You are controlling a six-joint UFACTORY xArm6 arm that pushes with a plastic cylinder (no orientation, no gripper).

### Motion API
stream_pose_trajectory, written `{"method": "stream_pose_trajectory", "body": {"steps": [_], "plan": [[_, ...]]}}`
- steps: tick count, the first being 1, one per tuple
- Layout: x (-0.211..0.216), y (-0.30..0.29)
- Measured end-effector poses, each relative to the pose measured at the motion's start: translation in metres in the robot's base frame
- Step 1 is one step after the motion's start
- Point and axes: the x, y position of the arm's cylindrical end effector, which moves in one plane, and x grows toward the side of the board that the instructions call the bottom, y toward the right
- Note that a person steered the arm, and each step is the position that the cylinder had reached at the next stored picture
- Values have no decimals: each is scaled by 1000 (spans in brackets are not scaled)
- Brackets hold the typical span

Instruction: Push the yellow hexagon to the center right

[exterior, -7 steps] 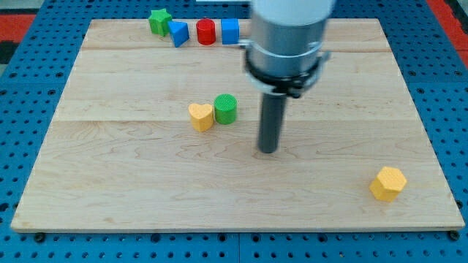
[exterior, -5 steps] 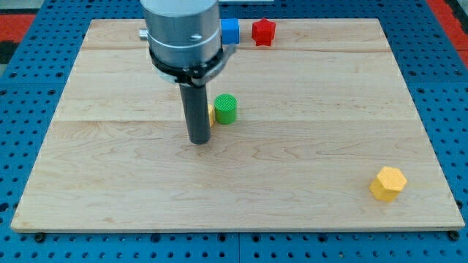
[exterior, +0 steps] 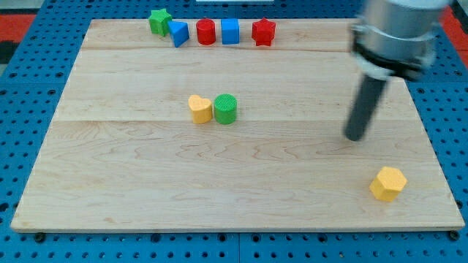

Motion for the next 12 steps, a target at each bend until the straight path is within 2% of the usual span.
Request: {"method": "stream_pose_trajectory", "body": {"steps": [1, 2, 3, 4, 6, 8, 9, 12], "plan": [[53, 75], [122, 92], [127, 30], [110, -15], [59, -7], [41, 30], [24, -8], [-22, 18]]}}
